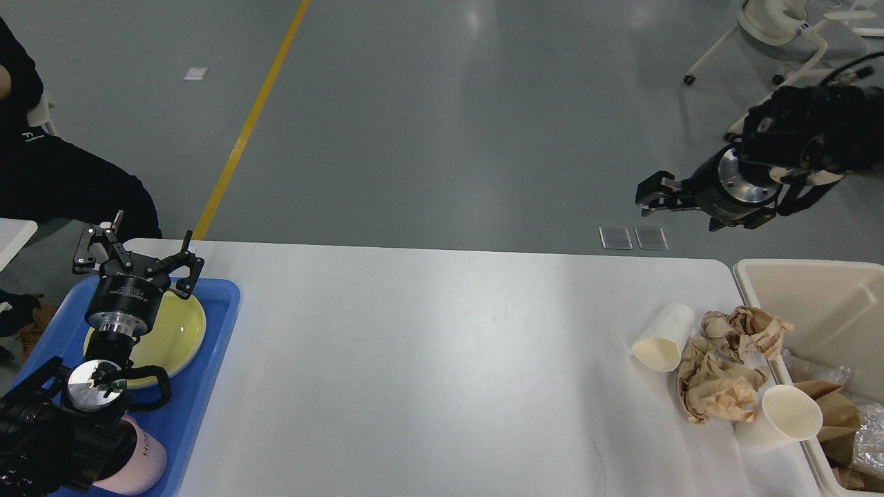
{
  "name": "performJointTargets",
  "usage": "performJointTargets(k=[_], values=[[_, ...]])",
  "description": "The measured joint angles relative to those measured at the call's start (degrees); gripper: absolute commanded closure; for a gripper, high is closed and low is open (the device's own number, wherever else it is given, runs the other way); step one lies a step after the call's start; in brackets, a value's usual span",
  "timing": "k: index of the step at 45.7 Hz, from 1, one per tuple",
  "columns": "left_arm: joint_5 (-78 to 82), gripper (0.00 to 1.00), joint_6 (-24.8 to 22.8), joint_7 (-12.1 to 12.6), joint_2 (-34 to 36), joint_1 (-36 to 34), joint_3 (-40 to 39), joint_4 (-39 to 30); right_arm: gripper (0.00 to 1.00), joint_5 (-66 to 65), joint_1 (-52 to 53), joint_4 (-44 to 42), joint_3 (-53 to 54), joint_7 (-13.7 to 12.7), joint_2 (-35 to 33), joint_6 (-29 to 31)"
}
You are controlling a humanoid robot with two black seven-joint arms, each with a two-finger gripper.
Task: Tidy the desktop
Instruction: 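Lower the right gripper to the white paper cup and grasp it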
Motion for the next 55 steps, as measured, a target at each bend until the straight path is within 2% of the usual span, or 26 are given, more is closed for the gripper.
performJointTargets(k=[4, 9, 21, 38, 44, 52, 55], values=[[-0.01, 0.04, 0.00, 0.00, 0.00, 0.00, 0.00, 0.00, 0.00, 0.01, 0.46, -0.28, 0.51, 0.01, 1.90, 1.87], [-0.01, 0.04, -0.02, -0.01, 0.00, 0.00, 0.00, 0.00, 0.00, -0.02, -3.49, -2.32, 0.91, 0.00, 2.46, 0.83], [0.00, 0.04, -0.05, -0.04, 0.00, 0.00, 0.00, 0.00, 0.00, 0.02, -22.81, -15.65, 4.57, -0.50, 2.65, -5.29], [0.00, 0.04, -0.05, -0.04, 0.00, 0.00, 0.00, 0.00, 0.00, 0.00, -36.24, -20.01, 7.73, -0.65, 2.72, -17.11], [-0.01, 0.04, -0.05, -0.04, 0.00, 0.00, 0.00, 0.00, 0.15, -0.04, -37.61, -20.04, 7.46, -0.75, 3.00, -18.28], [0.00, 0.04, -0.05, -0.04, 0.00, 0.00, 0.00, 0.00, 0.62, -0.04, -38.73, -20.05, 7.92, -0.80, 3.07, -18.49], [0.00, 0.04, -0.05, -0.04, 0.00, 0.00, 0.00, 0.00, 0.69, -0.05, -39.00, -19.97, 8.12, -0.80, 3.07, -18.51]])
